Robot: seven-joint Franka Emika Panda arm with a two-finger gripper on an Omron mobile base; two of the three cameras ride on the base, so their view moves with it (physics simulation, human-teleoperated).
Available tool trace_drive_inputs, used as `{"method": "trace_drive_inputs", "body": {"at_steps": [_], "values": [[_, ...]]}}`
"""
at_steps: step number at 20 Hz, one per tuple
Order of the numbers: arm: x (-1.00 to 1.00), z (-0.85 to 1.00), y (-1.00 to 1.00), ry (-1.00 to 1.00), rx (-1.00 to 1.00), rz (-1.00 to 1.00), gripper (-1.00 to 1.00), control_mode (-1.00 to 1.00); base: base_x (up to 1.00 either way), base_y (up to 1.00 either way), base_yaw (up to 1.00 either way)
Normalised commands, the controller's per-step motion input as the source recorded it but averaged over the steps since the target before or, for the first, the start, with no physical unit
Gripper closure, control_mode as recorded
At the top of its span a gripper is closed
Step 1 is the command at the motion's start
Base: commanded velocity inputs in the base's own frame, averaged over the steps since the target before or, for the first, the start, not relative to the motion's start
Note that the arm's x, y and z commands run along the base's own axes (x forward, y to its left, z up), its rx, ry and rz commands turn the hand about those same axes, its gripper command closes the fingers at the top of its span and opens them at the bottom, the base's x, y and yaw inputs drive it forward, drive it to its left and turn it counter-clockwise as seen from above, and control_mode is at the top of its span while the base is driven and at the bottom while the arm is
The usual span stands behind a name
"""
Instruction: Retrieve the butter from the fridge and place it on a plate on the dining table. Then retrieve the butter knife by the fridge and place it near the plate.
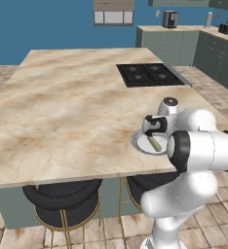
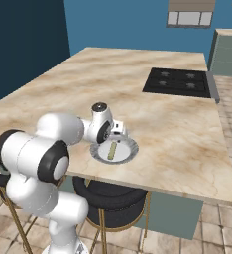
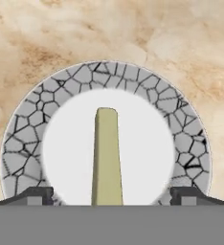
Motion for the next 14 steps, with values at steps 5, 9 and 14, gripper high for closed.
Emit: {"method": "trace_drive_inputs", "body": {"at_steps": [5,9,14], "values": [[-0.65,1.00,0.06,-0.17,-0.04,-0.12,-1.00,-1.00,0.00,0.00,0.00],[-0.51,0.95,0.01,0.00,0.00,-0.20,-1.00,-1.00,0.00,0.00,0.00],[-0.60,0.92,0.00,0.00,0.00,-0.16,-1.00,-1.00,0.00,0.00,0.00]]}}
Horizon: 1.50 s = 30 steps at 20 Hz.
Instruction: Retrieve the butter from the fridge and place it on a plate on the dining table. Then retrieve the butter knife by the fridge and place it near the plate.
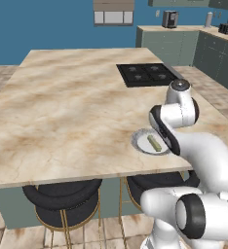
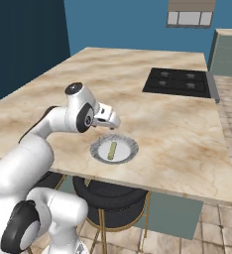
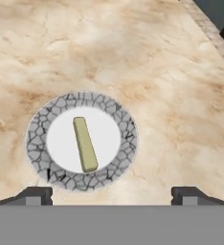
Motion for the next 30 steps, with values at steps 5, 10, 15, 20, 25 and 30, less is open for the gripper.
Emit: {"method": "trace_drive_inputs", "body": {"at_steps": [5,10,15,20,25,30], "values": [[-0.94,0.75,0.00,-0.02,0.00,-0.09,-1.00,-1.00,0.00,0.00,0.00],[0.00,0.00,0.00,0.00,0.00,0.00,-1.00,1.00,-1.00,-0.17,-0.09],[0.00,0.00,0.00,0.00,0.00,0.00,-1.00,1.00,-0.65,-0.74,-0.09],[0.00,0.00,0.00,0.00,0.00,0.00,-1.00,1.00,-0.18,-1.00,-0.05],[0.00,0.00,0.00,0.00,0.00,0.00,-1.00,1.00,0.00,-1.00,-0.03],[0.00,0.00,0.00,0.00,0.00,0.00,-1.00,1.00,0.02,-1.00,-0.01]]}}
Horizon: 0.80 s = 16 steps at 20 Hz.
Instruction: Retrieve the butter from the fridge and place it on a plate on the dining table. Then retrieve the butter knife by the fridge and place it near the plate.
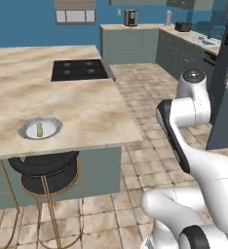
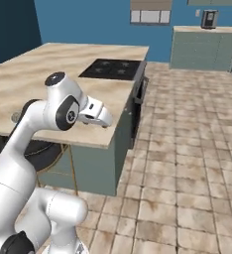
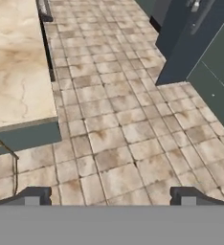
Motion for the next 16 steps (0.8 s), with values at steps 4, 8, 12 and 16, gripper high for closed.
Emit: {"method": "trace_drive_inputs", "body": {"at_steps": [4,8,12,16], "values": [[0.00,0.00,0.00,0.00,0.00,0.00,-1.00,1.00,0.52,-1.00,0.00],[0.00,0.00,0.00,0.00,0.00,0.00,-1.00,1.00,0.98,-0.98,0.00],[0.00,0.00,0.00,0.00,0.00,0.00,-1.00,1.00,1.00,-0.94,0.00],[0.00,0.00,0.00,0.00,0.00,0.00,-1.00,1.00,1.00,-0.47,0.00]]}}
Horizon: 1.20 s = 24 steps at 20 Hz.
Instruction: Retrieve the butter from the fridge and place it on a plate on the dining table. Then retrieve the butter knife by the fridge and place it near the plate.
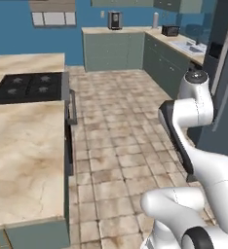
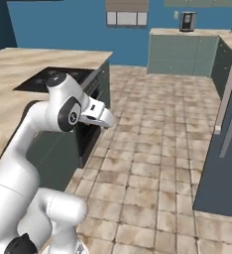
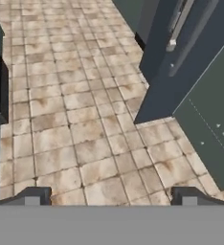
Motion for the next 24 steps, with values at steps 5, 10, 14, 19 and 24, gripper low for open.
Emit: {"method": "trace_drive_inputs", "body": {"at_steps": [5,10,14,19,24], "values": [[0.00,0.00,0.00,0.00,0.00,0.00,-1.00,1.00,1.00,-0.02,0.00],[0.00,0.00,0.00,0.00,0.00,0.00,-1.00,1.00,1.00,-0.17,0.00],[0.00,0.00,0.00,0.00,0.00,0.00,-1.00,1.00,1.00,-0.10,0.01],[0.00,0.00,0.00,0.00,0.00,0.00,-1.00,1.00,1.00,-0.18,-0.06],[0.00,0.00,0.00,0.00,0.00,0.00,-1.00,1.00,1.00,-0.27,-0.30]]}}
